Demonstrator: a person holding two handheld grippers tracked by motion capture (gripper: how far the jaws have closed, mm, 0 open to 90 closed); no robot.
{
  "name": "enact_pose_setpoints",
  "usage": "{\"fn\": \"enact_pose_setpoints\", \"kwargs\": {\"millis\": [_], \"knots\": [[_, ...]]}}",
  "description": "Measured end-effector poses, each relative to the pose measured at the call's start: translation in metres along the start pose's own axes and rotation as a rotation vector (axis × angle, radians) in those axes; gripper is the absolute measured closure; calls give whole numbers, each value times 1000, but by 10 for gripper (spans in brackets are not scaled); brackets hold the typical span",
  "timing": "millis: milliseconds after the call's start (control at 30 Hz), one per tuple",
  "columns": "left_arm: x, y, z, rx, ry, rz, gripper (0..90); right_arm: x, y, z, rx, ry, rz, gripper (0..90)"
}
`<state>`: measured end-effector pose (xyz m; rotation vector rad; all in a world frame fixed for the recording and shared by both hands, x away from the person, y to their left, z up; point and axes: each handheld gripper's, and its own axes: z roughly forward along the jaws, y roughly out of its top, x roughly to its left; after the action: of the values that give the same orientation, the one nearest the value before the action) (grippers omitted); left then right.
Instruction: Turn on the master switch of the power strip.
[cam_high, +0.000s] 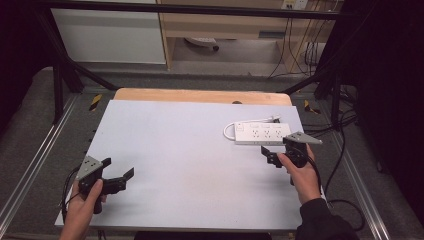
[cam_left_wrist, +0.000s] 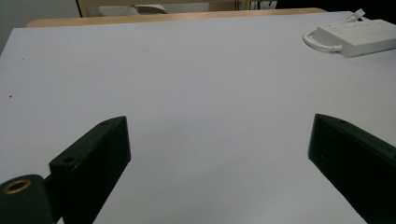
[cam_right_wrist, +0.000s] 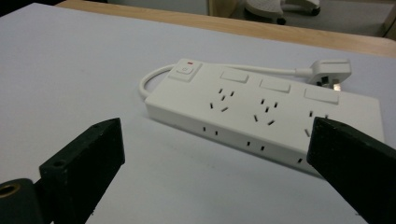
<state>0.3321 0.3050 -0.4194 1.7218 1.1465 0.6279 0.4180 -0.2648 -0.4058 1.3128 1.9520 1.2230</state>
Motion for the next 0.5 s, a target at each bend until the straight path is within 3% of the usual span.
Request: {"fn": "enact_pose_setpoints", "kwargs": {"millis": [200,500], "knots": [[-2,-1,-1,4,0,1,59,-2,8,9,10,-24,-17,41],[-2,-2,0,10,5,-2,59,-4,26,20,-16,-43,-21,95]]}}
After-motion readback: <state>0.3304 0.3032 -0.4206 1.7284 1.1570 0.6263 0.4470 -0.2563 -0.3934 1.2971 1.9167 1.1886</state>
